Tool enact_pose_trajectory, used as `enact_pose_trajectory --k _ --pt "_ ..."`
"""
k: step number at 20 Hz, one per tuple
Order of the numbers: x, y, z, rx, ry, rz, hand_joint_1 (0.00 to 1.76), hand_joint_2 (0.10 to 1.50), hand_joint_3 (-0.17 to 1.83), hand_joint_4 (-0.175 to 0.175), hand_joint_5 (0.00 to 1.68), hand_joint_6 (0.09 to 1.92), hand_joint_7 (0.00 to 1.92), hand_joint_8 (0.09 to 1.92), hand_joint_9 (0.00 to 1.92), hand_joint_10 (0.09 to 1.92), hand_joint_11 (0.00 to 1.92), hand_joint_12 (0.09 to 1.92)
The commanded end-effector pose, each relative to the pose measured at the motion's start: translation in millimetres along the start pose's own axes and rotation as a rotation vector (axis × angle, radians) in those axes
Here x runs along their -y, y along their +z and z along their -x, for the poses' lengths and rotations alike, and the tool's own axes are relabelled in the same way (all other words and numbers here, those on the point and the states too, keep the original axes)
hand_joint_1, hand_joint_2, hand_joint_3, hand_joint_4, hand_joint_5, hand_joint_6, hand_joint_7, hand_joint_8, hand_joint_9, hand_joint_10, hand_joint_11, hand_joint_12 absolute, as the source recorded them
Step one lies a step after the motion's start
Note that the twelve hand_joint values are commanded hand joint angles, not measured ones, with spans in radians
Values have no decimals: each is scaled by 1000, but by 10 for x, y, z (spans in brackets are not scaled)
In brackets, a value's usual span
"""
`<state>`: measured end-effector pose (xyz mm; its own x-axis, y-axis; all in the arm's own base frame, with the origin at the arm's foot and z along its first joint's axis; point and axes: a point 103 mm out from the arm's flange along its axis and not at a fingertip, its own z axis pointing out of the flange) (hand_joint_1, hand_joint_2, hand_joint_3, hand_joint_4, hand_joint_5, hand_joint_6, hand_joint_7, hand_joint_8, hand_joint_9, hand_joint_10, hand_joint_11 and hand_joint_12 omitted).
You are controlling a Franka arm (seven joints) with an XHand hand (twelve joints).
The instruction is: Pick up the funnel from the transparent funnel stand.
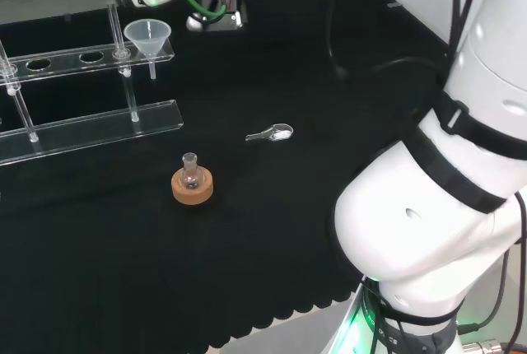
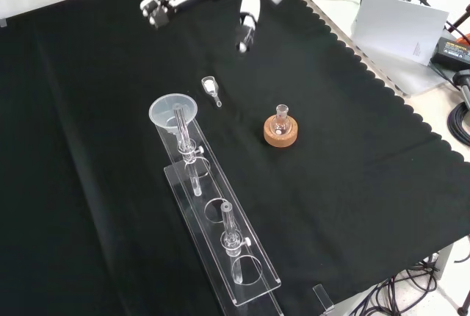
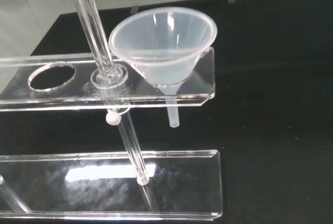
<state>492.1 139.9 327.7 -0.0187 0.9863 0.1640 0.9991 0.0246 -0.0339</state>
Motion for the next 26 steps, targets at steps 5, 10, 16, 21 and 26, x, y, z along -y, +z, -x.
enact_pose_trajectory --k 5,10,16,21,26 --pt "-485 213 -222 -37 23 51 262 707 14 32 0 87 92 87 84 155 0 800" --pt "-638 328 -236 -27 14 24 274 707 5 30 0 87 79 122 3 403 0 869" --pt "-783 519 -269 -8 12 -17 299 708 4 29 0 87 66 135 0 346 0 845" --pt "-850 622 -261 14 33 -88 315 706 1 36 0 87 5 87 0 87 0 170" --pt "-825 653 -261 9 50 -102 320 694 -5 39 0 87 0 87 0 87 0 87"
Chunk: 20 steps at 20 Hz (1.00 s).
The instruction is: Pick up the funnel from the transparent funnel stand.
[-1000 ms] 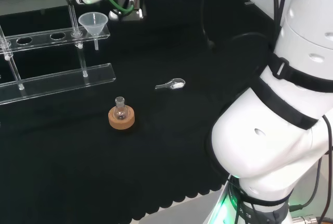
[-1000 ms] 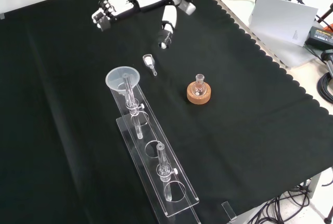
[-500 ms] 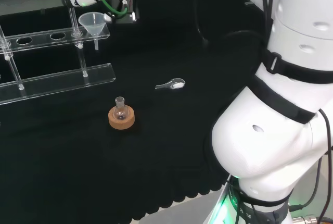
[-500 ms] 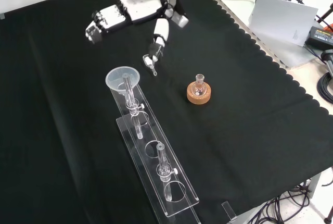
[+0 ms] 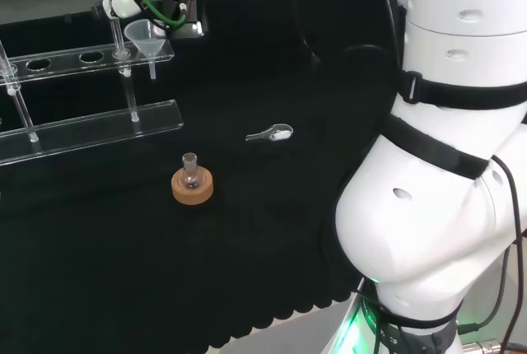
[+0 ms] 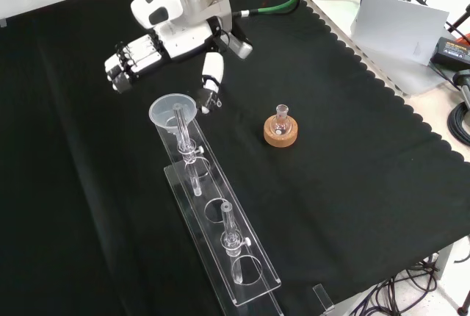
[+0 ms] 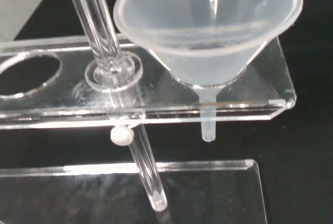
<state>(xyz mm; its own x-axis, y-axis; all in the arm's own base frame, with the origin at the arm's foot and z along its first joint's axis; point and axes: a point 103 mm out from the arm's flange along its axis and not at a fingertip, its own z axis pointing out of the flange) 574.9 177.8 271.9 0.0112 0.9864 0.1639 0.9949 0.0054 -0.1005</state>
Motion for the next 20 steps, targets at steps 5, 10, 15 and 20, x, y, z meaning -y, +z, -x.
enact_pose_trajectory --k 5,10,15,20 --pt "84 83 -37 7 14 -20 315 690 -6 39 0 87 0 87 0 87 0 87" --pt "112 149 -51 -3 18 -16 314 690 -6 28 0 87 1 87 0 87 13 87" --pt "124 275 -56 0 14 -26 329 691 -5 25 0 87 11 87 0 87 25 87" --pt "143 364 -59 2 6 -46 340 693 -4 24 0 87 14 87 0 87 23 87"
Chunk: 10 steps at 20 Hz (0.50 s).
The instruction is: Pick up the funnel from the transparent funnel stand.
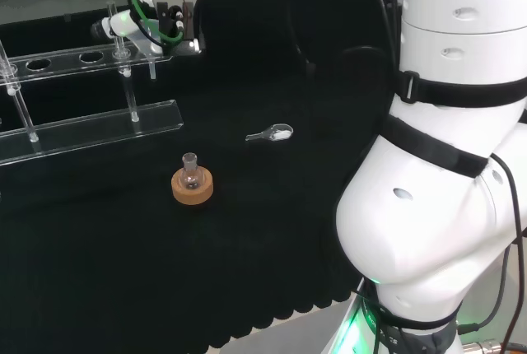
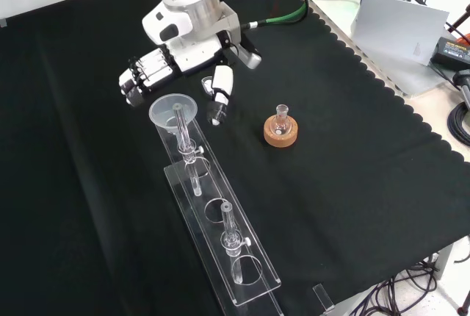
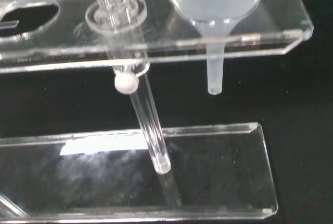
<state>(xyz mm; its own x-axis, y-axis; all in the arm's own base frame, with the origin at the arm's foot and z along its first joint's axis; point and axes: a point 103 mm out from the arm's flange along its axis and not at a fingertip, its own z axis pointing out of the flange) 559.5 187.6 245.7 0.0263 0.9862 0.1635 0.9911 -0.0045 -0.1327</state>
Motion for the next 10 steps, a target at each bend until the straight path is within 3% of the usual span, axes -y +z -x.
enact_pose_trajectory --k 1,10 --pt "15 92 0 8 -13 -21 341 694 -4 23 0 87 14 87 0 87 22 87" --pt "22 152 -2 49 -72 -71 350 702 0 19 0 87 15 87 0 87 16 87"
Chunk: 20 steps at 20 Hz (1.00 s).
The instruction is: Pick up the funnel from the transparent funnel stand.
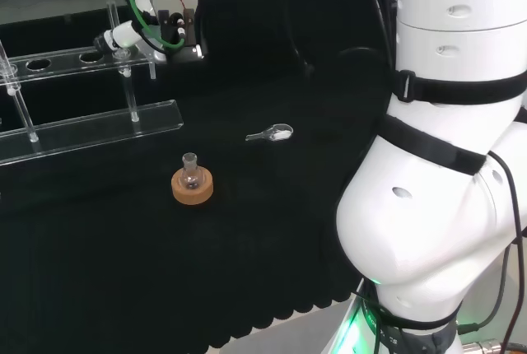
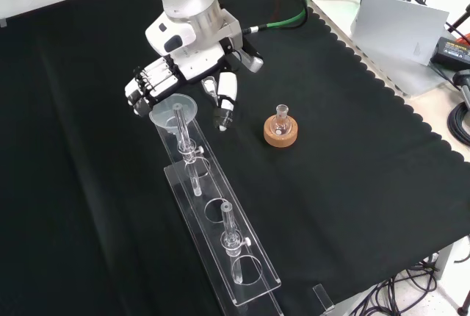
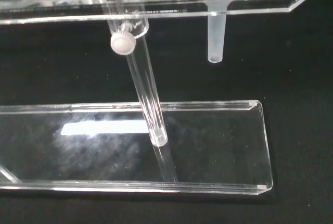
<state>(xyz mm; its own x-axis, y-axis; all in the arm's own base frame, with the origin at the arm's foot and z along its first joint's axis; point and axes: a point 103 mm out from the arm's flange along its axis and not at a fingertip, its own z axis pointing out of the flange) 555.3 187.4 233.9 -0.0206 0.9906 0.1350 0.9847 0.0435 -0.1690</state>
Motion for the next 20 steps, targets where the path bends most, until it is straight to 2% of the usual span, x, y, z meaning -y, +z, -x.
enact_pose_trajectory --k 1,3,8,14,20 --pt "-16 34 -33 16 -33 -34 351 704 0 19 0 87 15 87 0 87 8 165" --pt "-31 33 -47 21 -41 -38 354 707 1 18 0 87 16 87 0 87 1 266" --pt "-78 18 -40 38 -60 -44 370 716 4 15 0 87 30 87 9 87 0 388" --pt "-113 -23 58 65 -83 -47 403 732 7 10 0 87 64 87 53 87 0 671" --pt "-174 -86 137 71 -95 -47 413 740 6 8 8 87 101 243 3 422 0 889"
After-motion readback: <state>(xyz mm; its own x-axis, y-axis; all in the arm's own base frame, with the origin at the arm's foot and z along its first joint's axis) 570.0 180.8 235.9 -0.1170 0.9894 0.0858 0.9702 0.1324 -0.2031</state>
